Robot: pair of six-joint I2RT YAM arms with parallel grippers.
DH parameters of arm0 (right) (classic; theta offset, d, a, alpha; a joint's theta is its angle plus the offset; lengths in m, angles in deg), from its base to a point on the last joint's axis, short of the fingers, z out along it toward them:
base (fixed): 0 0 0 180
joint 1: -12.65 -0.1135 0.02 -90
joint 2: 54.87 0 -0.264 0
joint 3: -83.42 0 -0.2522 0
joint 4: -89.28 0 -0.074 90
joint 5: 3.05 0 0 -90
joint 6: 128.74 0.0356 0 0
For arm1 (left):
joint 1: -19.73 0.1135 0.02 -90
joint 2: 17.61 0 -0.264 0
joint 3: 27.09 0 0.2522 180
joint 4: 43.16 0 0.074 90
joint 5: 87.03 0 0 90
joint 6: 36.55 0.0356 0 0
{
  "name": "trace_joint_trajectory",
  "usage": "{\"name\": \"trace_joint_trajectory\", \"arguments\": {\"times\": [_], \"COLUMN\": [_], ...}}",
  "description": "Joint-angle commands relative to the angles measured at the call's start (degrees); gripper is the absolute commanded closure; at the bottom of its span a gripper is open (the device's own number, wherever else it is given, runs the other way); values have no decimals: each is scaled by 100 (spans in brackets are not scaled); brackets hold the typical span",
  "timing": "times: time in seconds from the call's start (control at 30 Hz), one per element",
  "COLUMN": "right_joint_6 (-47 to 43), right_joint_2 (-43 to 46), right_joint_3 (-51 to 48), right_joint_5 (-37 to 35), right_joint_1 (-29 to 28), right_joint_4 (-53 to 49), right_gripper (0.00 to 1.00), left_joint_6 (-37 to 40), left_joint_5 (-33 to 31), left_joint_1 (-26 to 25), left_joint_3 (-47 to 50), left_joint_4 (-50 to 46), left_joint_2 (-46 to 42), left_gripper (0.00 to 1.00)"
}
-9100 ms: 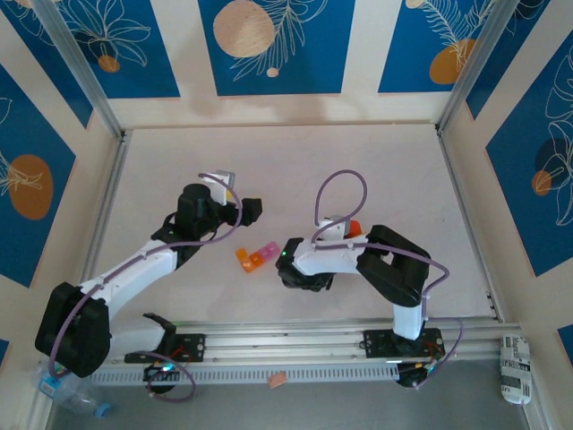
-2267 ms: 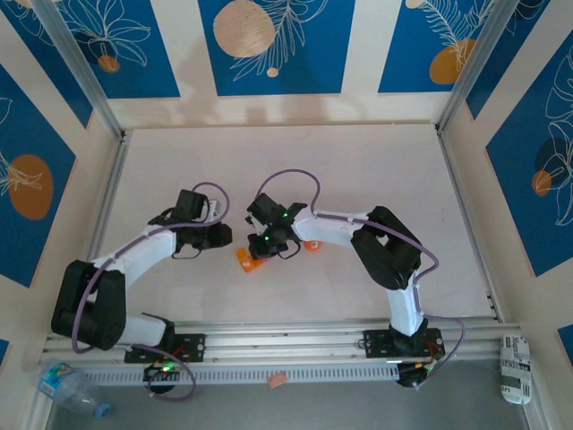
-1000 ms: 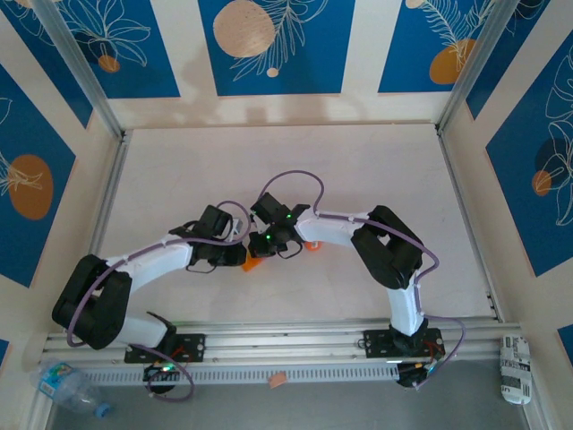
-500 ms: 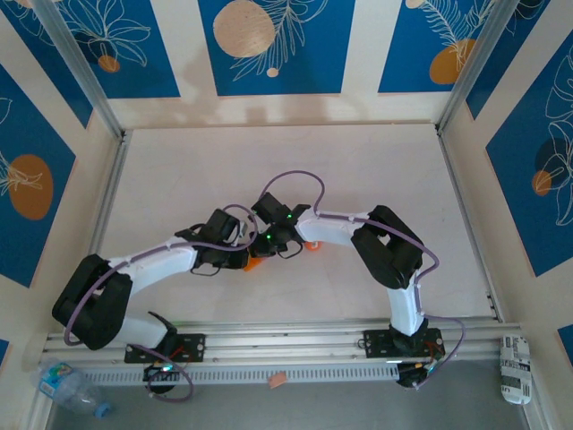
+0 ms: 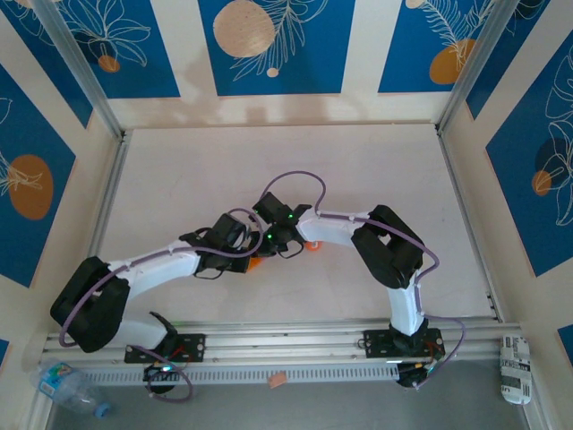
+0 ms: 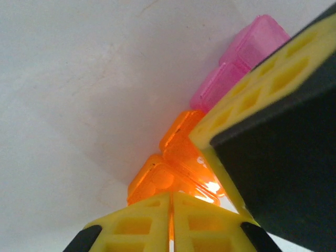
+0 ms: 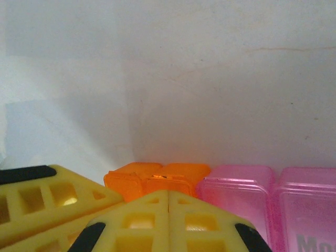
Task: Sort the pills into containers
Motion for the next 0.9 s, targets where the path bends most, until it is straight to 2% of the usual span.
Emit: {"name": "trace_joint_trajectory", "arguments": {"times": [0.0,0.53,0.87], "right_joint_6": [89,177,130], "right_joint_2": [-308,-325,-121], "right_joint_3": [-279,-299,-96], "right_joint_5": [-330,-228,-108], "right_joint_1": [30,32,196], "right_joint_4": [-292,-235,-353], "right_gripper": [100,100,100], "left_joint_6": [43,-309,-180], "left_joint_5": [132,79,-66], "left_joint_1": [-173,-247,-253], "left_joint_3": [119,558,138], "left_joint_4": [-320,201,-88], "left_joint_2": [-63,517,112], "left_gripper": [89,89,87]}}
